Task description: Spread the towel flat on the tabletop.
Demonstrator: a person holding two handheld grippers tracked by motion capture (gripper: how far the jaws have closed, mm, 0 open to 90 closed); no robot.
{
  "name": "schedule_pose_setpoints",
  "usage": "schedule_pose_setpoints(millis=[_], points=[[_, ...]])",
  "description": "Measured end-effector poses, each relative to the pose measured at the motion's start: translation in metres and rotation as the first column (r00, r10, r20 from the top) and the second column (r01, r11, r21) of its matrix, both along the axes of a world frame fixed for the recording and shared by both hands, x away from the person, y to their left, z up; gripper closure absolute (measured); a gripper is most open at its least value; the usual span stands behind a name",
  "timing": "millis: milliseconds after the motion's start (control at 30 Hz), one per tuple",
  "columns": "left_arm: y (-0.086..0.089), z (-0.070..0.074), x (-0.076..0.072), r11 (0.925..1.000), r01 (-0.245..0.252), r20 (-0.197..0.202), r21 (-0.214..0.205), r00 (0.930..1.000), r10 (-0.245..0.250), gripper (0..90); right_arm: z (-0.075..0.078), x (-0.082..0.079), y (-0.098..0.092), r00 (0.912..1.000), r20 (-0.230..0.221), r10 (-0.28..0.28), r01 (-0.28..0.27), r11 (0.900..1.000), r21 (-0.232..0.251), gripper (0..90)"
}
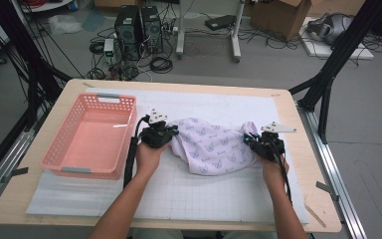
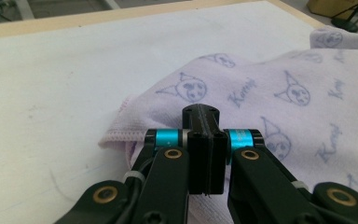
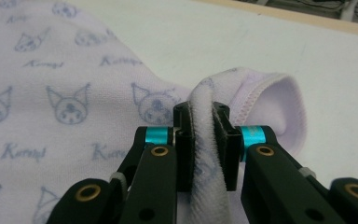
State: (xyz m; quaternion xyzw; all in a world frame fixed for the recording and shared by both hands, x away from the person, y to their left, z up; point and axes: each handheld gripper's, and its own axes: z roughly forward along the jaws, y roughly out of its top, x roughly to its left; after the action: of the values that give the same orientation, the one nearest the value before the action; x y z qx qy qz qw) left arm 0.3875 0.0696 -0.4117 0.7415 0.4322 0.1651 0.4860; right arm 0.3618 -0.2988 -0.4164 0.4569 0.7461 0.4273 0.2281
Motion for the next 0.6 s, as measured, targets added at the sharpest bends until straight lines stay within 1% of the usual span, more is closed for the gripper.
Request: schedule_pose_setpoints(millis=[33,67,100,133,167,200,267,300,333,367,400,433,467,500,533,567,600], points=[[-0.001,-0.002,0.0,0.9999,0.007,-0.012,-0.013,0.9999,-0.007,86.3,0.002,0.006,0.0,0.9998,-0.001,-0.017,0.017,0.9998,-0.012,80.6],[-0.002,-0.003,0.0,0.9995,0.027,-0.025,-0.018,0.9993,-0.027,86.3,0.002,0.006,0.0,0.9998,-0.001,-0.017,0.017,0.9998,-0.012,80.6],[-0.002,-0.005,-0.001,0.9984,0.046,-0.037,-0.031,0.9982,-0.048,68.6,0.002,0.008,0.0,0.9998,-0.001,-0.021,0.021,0.9996,-0.018,78.1],[-0.003,-0.006,-0.002,0.9966,0.064,-0.042,-0.052,0.9969,-0.067,68.6,0.002,0.008,0.0,0.9998,-0.001,-0.021,0.021,0.9996,-0.018,78.1],[-0.003,-0.007,-0.004,0.995,0.074,-0.041,-0.067,0.9962,-0.077,52.7,0.003,0.006,-0.001,0.9997,-0.013,-0.022,0.022,0.9992,-0.033,70.0],[-0.003,-0.007,-0.006,0.9936,0.092,-0.048,-0.066,0.9943,-0.095,52.7,0.003,0.006,-0.001,0.9997,-0.013,-0.022,0.022,0.9992,-0.033,70.0],[-0.007,-0.009,-0.008,0.9914,0.117,-0.078,-0.059,0.9896,-0.121,41.2,0.006,0.001,-0.001,0.9994,-0.003,-0.034,0.033,0.9986,-0.042,59.1],[-0.01,-0.01,-0.008,0.9904,0.13,-0.091,-0.047,0.9868,-0.134,35.4,0.01,-0.004,-0.003,0.9992,0.018,-0.037,0.038,0.9981,-0.049,53.2],[-0.013,-0.011,-0.009,0.9896,0.14,-0.097,-0.035,0.9851,-0.142,35.4,0.01,-0.004,-0.003,0.9992,0.018,-0.037,0.038,0.9981,-0.049,53.2],[-0.016,-0.012,-0.009,0.9889,0.146,-0.102,-0.028,0.9836,-0.148,31.6,0.012,-0.007,-0.004,0.999,0.03,-0.033,0.035,0.998,-0.052,52.5],[-0.019,-0.013,-0.01,0.9879,0.154,-0.107,-0.017,0.9821,-0.155,31.6,0.014,-0.01,-0.005,0.9991,0.033,-0.029,0.031,0.9979,-0.057,51.7],[-0.022,-0.014,-0.01,0.9864,0.165,-0.112,-0.003,0.9801,-0.164,31.1,0.014,-0.016,-0.009,0.9997,0.023,-0.011,0.012,0.9984,-0.056,50.9],[-0.025,-0.016,-0.011,0.9843,0.175,-0.117,0.022,0.9782,-0.171,31.1,0.014,-0.016,-0.009,0.9997,0.023,-0.011,0.012,0.9984,-0.056,50.9],[-0.028,-0.017,-0.012,0.9824,0.18,-0.111,0.05,0.9785,-0.174,32.0,0.01,-0.019,-0.012,0.9996,-0.018,0.021,-0.022,0.998,-0.059,49.5],[-0.032,-0.018,-0.013,0.982,0.172,-0.099,0.077,0.9814,-0.165,32.0,0.01,-0.019,-0.012,0.9996,-0.018,0.021,-0.022,0.998,-0.059,49.5],[-0.04,-0.021,-0.015,0.9725,0.17,-0.069,0.159,0.9845,-0.161,44.0,0.001,-0.018,-0.01,0.9939,-0.072,0.084,-0.088,0.995,-0.048,49.7],[-0.04,-0.021,-0.015,0.9725,0.17,-0.069,0.159,0.9845,-0.161,57.8,0.001,-0.018,-0.01,0.9939,-0.072,0.084,-0.088,0.995,-0.048,49.7]])
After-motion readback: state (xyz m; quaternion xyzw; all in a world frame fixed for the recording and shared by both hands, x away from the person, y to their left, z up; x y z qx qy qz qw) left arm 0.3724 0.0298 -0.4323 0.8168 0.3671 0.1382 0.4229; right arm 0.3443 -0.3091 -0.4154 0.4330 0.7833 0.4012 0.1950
